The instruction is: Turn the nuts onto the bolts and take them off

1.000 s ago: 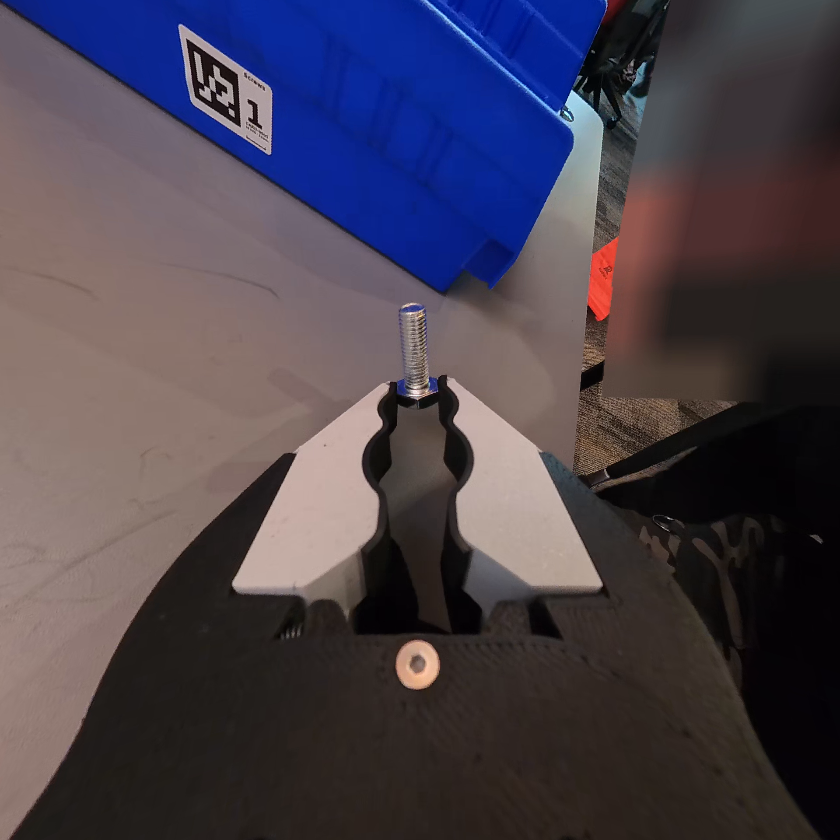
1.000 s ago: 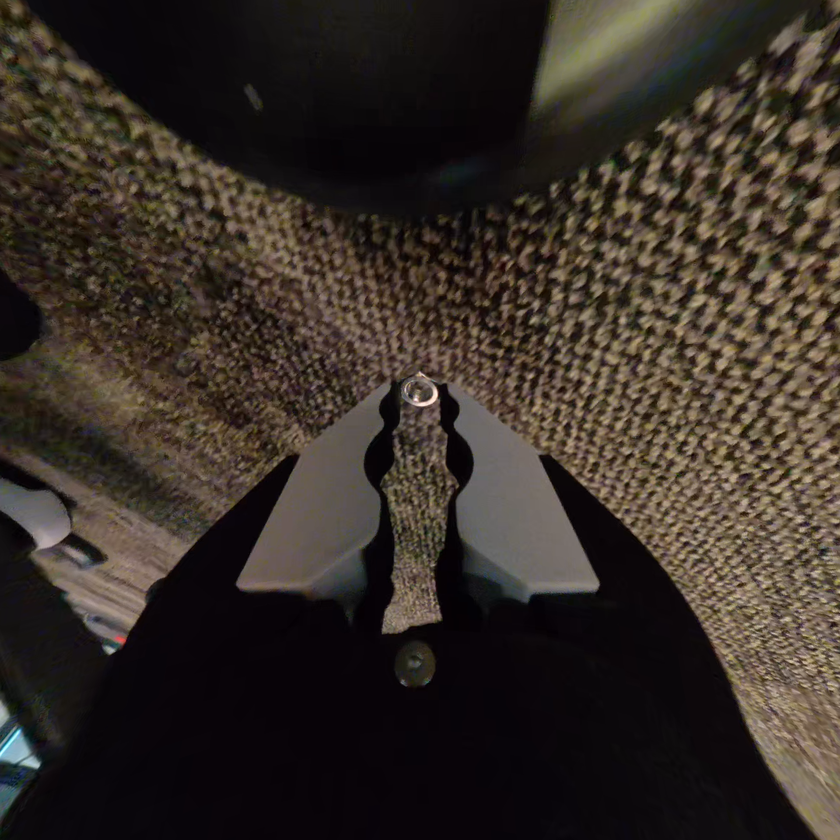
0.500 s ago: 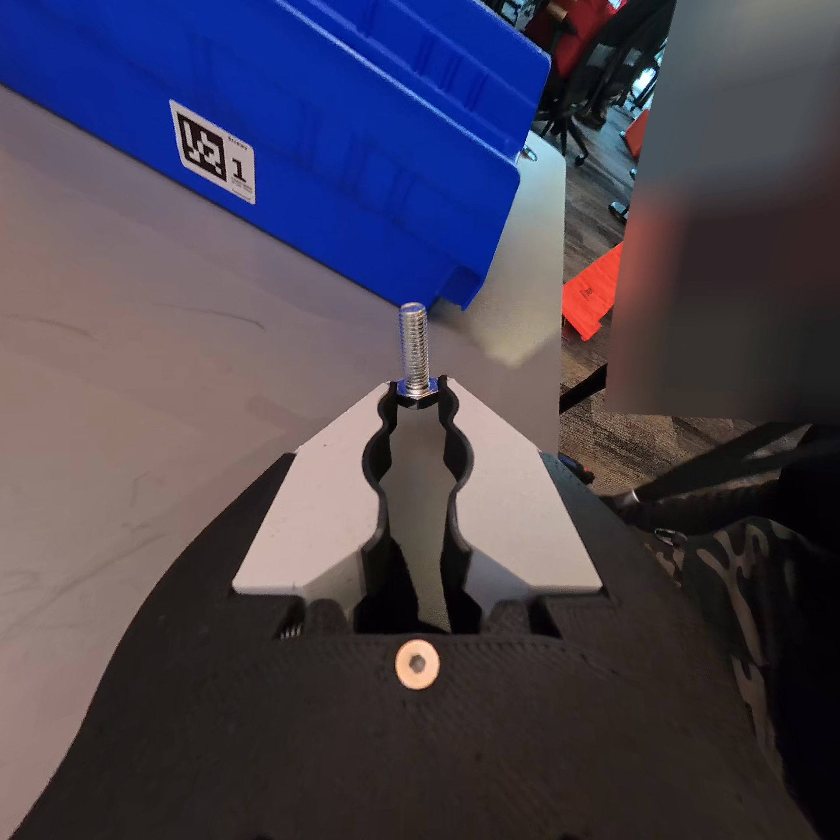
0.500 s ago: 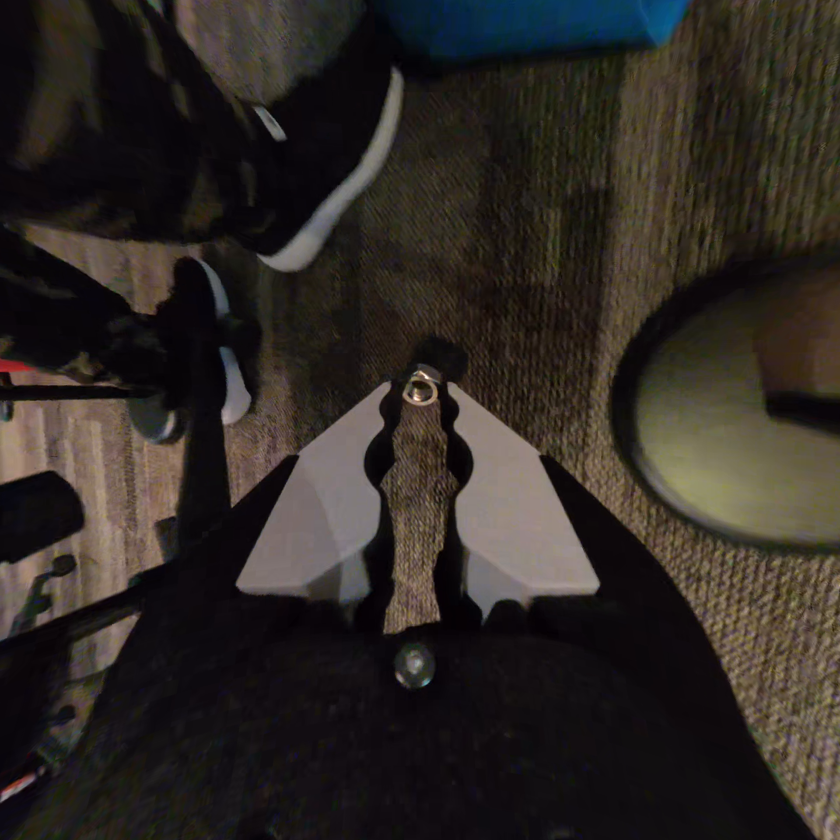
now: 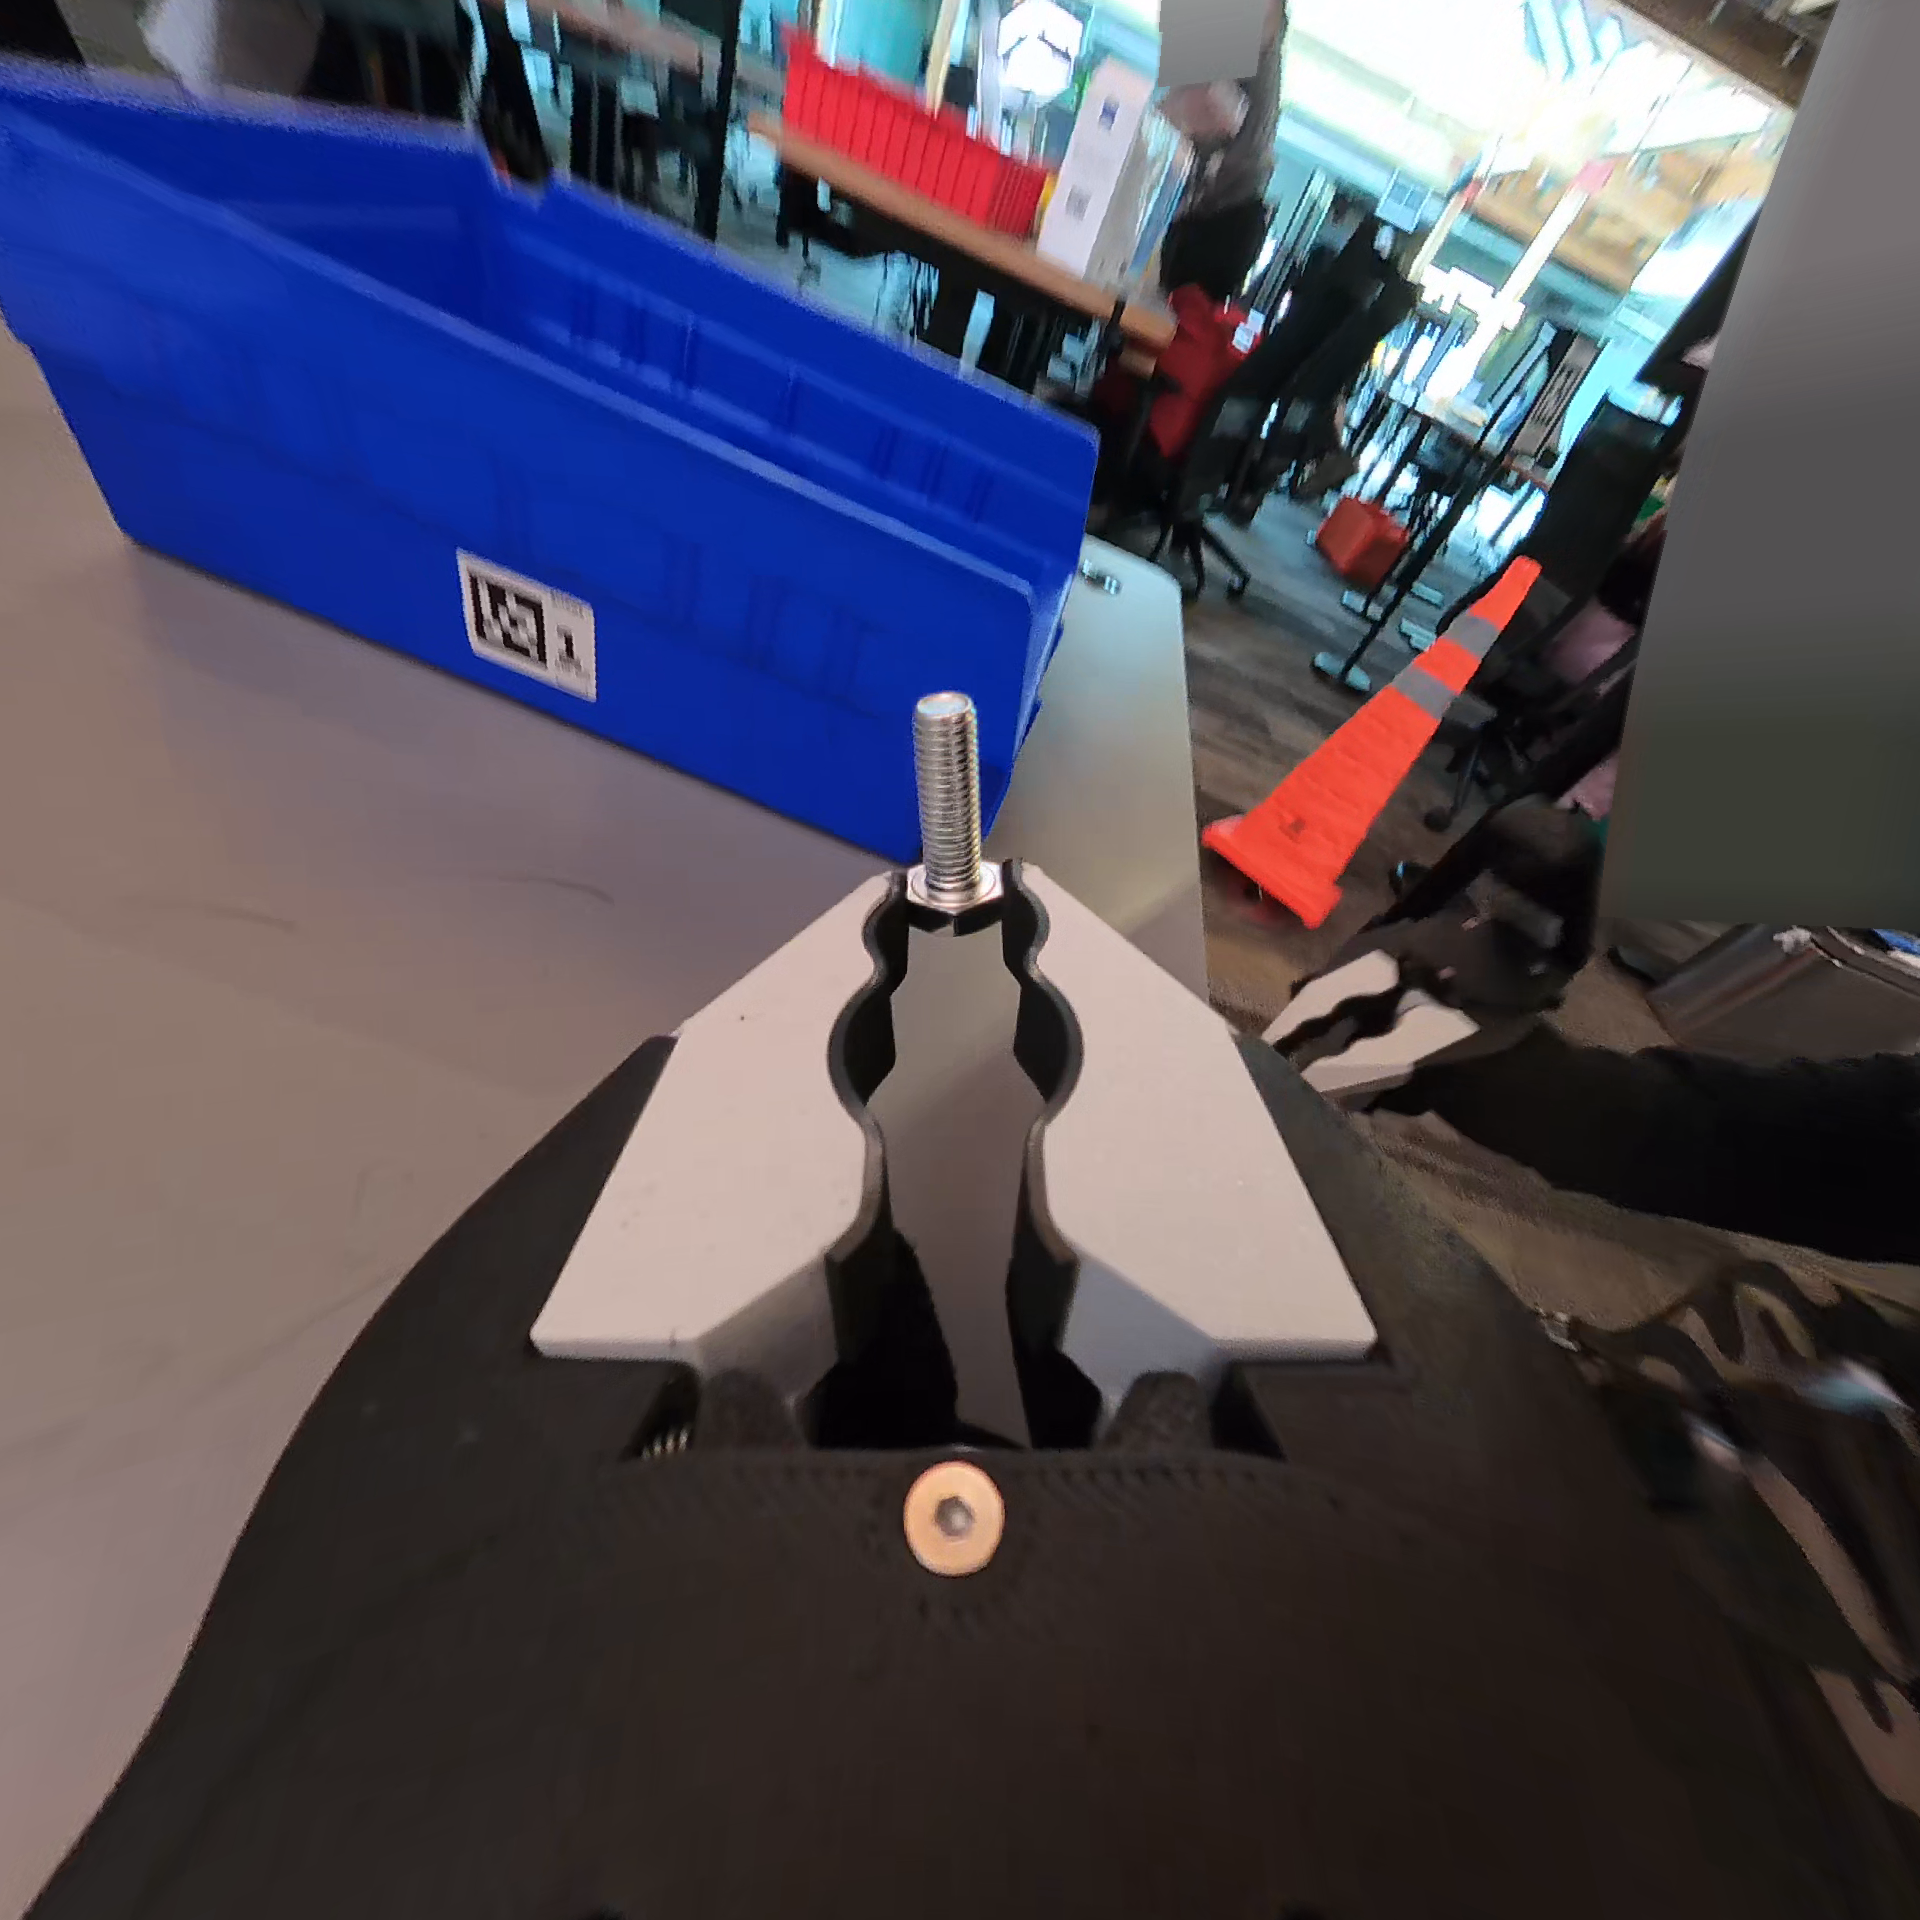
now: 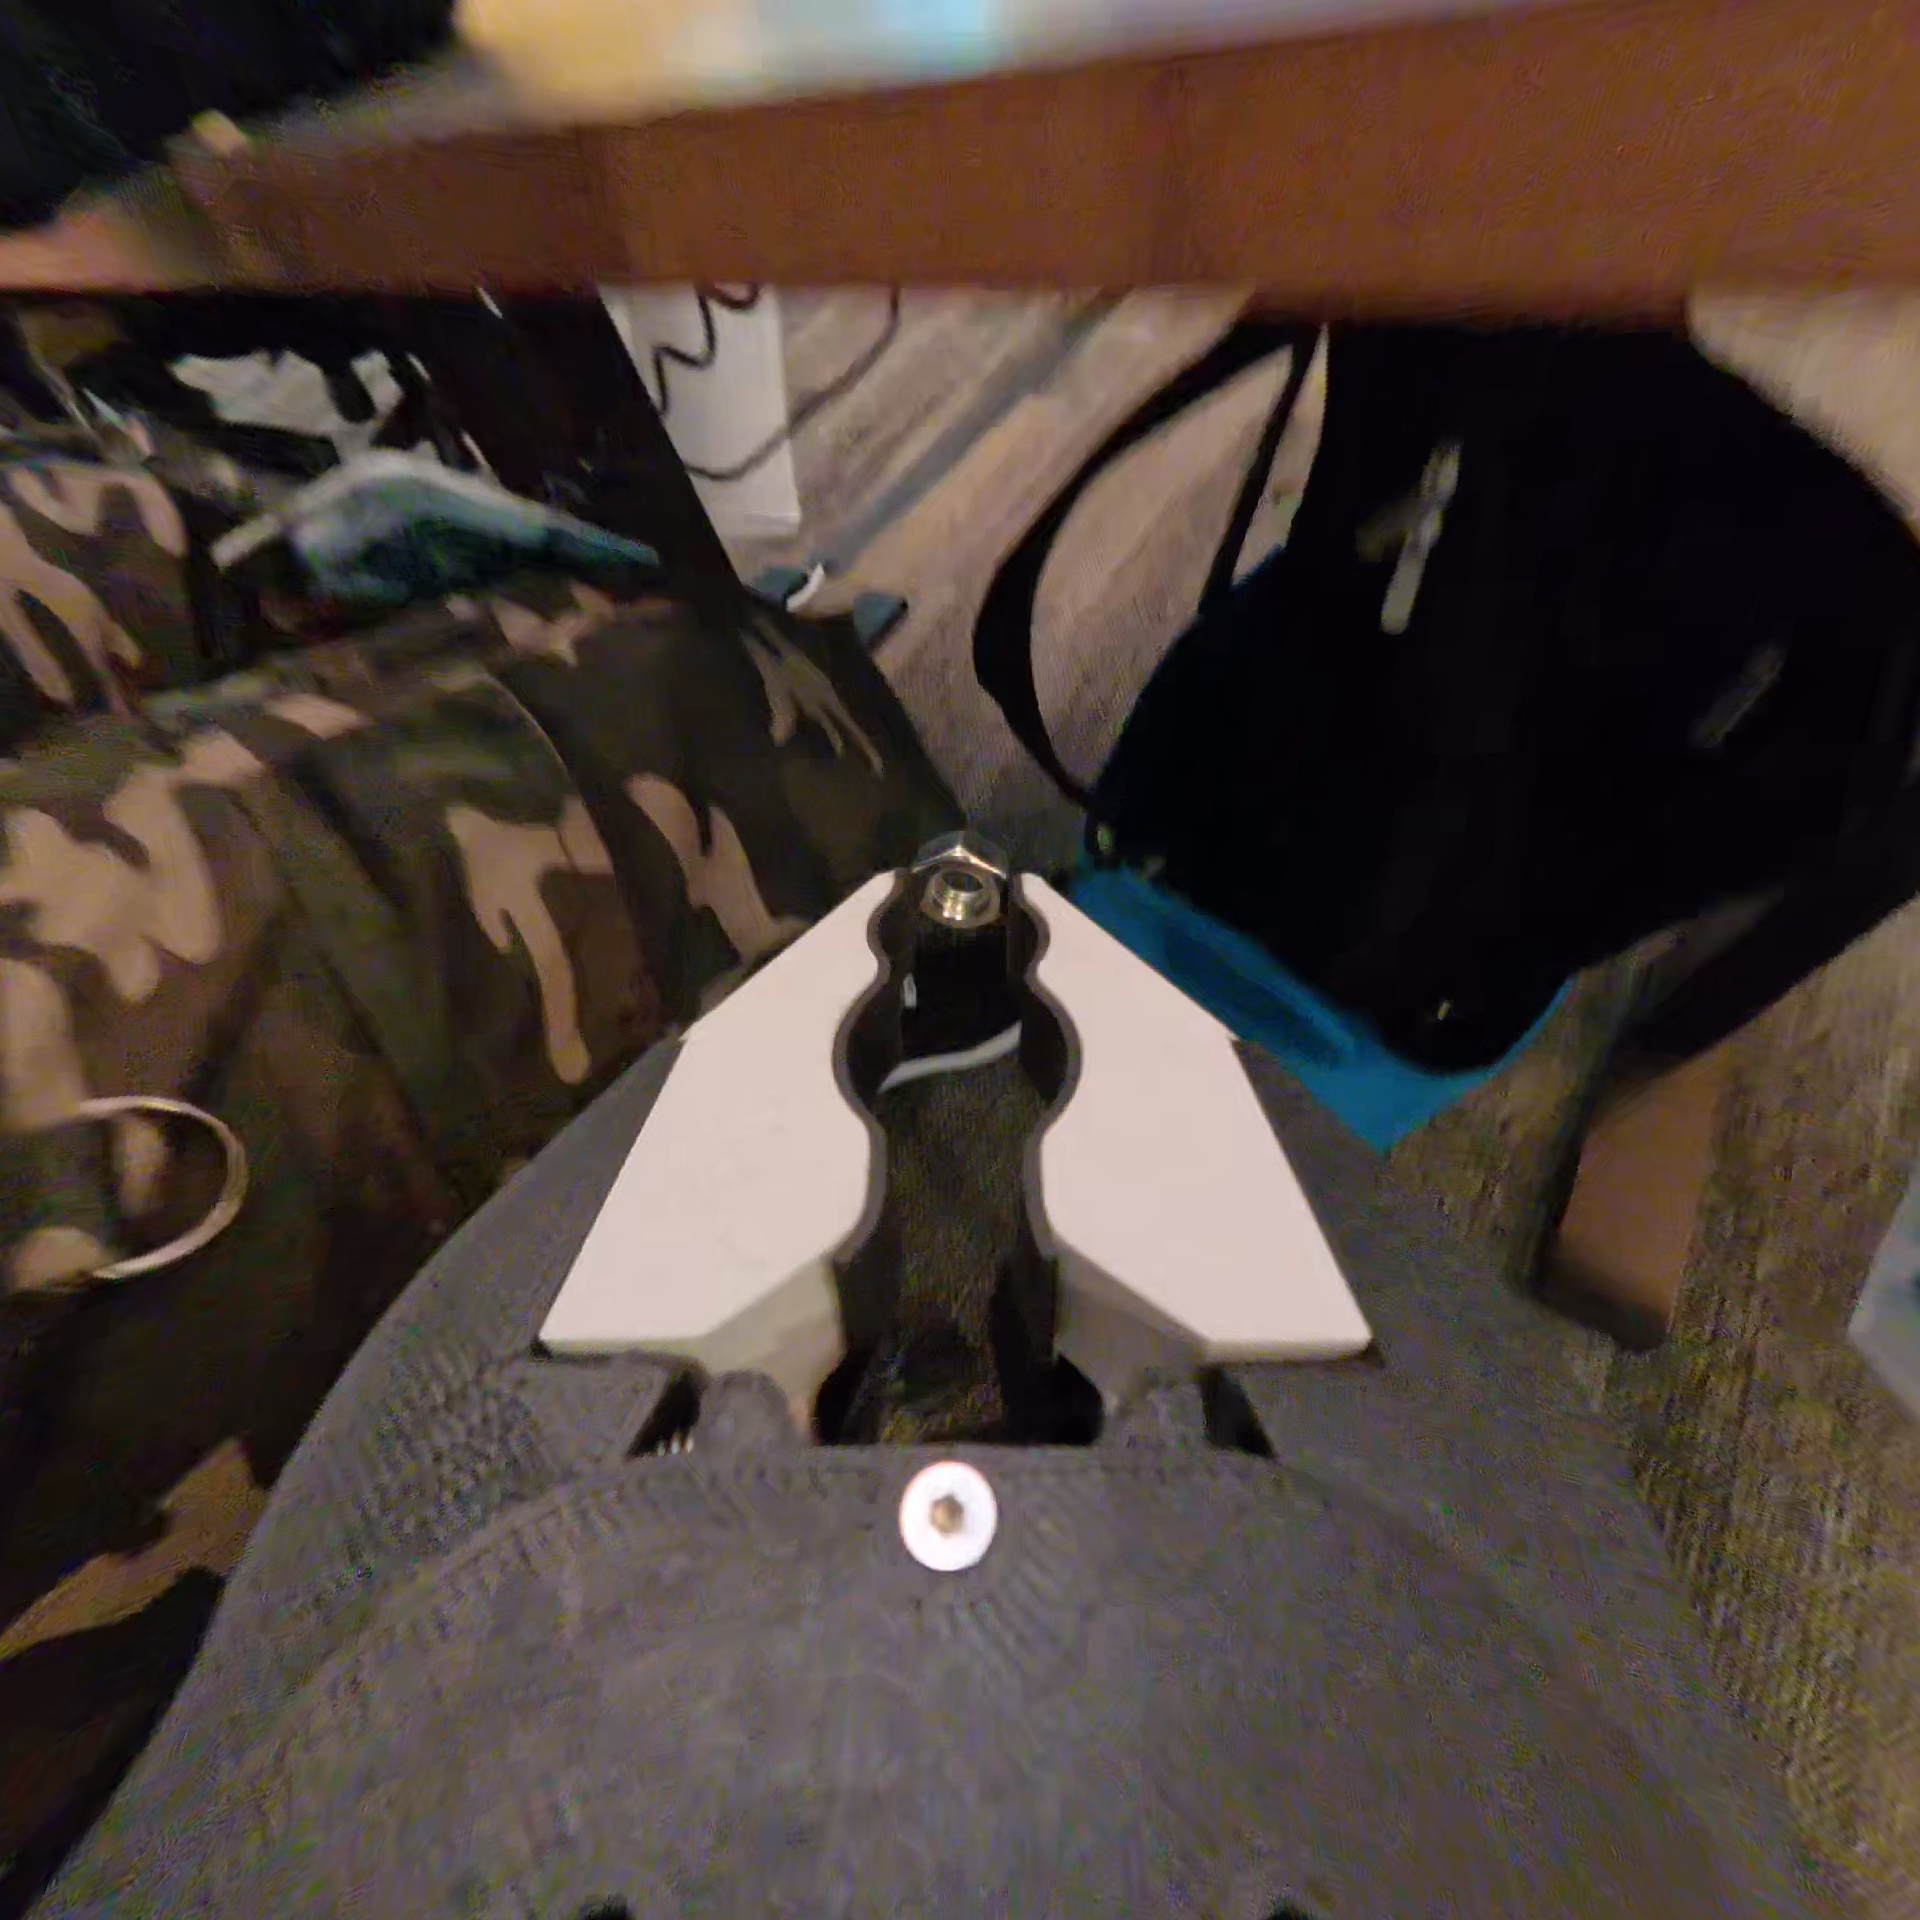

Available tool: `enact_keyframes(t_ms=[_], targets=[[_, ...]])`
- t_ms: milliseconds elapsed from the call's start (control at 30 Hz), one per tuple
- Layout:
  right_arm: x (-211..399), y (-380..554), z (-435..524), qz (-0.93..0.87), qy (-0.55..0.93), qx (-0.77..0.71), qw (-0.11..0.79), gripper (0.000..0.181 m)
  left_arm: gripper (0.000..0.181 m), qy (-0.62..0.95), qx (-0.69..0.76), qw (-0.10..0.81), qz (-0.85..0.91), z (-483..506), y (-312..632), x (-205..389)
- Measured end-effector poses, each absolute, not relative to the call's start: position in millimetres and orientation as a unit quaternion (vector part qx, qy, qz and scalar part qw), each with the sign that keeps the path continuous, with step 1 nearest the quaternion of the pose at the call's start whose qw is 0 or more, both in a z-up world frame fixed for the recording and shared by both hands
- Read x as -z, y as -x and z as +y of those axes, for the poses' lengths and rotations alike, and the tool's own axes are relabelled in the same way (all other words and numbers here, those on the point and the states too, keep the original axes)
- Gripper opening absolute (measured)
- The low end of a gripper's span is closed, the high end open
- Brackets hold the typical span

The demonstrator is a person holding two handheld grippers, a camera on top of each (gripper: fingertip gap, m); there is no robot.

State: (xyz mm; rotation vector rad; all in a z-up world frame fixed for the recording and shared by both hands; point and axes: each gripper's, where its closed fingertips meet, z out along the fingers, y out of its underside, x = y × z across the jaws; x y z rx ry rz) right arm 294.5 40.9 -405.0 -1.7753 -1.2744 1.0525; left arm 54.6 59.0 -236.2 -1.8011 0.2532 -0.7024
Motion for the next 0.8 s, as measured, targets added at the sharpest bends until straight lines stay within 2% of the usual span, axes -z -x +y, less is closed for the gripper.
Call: enact_keyframes(t_ms=[200,367,467,633,800], targets=[[298,-235,25,-0.564,0.586,-0.436,0.386,0.015,0.016,0.736,0.266,0.612,0.118,49,-48,220],[209,-146,16,-0.615,0.5,-0.449,0.412,0.016,0.016,0.741,0.207,0.621,0.152,43,-39,219],[163,-85,21,-0.621,0.466,-0.47,0.421,0.016,0.016,0.736,0.23,0.625,0.12,49,-24,213],[113,0,38,-0.619,0.435,-0.509,0.41,0.015,0.016,0.739,0.161,0.642,0.124,64,19,202],[95,43,62,-0.634,0.457,-0.487,0.39,0.015,0.016,0.73,0.152,0.66,0.085,79,60,193]])
